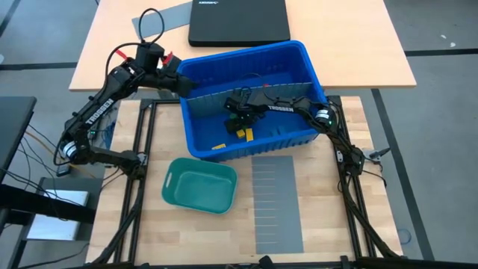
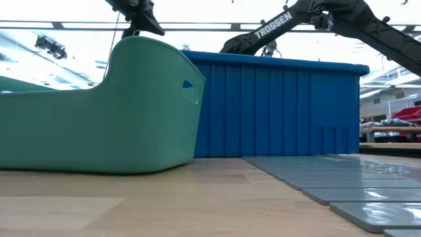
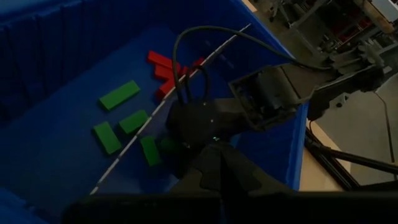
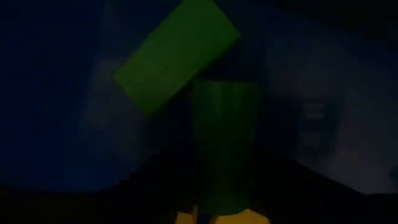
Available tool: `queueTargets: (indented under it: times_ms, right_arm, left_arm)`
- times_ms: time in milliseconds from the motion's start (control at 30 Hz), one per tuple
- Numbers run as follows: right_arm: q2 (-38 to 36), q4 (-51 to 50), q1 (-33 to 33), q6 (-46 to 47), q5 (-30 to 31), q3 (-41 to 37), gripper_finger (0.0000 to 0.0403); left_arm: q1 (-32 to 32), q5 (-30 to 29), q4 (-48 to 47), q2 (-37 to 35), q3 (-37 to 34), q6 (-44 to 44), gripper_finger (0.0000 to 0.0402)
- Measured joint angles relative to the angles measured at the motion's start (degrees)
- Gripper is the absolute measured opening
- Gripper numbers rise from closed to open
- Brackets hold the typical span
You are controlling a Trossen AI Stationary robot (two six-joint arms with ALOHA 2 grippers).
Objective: Sort Items/Unsort Items
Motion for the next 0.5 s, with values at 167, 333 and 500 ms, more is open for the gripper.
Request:
queueTargets:
  times_ms: [167,333,500]
  right_arm:
    - [-0.01,0.47,-0.04,-0.07,0.44,0.0,0.0119]
    - [-0.69,-0.52,0.09,-1.38,0.4,1.31,0.0119]
    - [-2.38,-2.45,0.26,-3.33,0.31,6.66,0.0119]
  left_arm:
    - [0.0,0.05,-0.08,0.0,0.0,0.16,0.0001]
    - [0.0,0.15,-0.04,0.0,0.0,0.3,0.0001]
    - [0.0,0.55,0.03,0.0,0.0,1.12,0.0001]
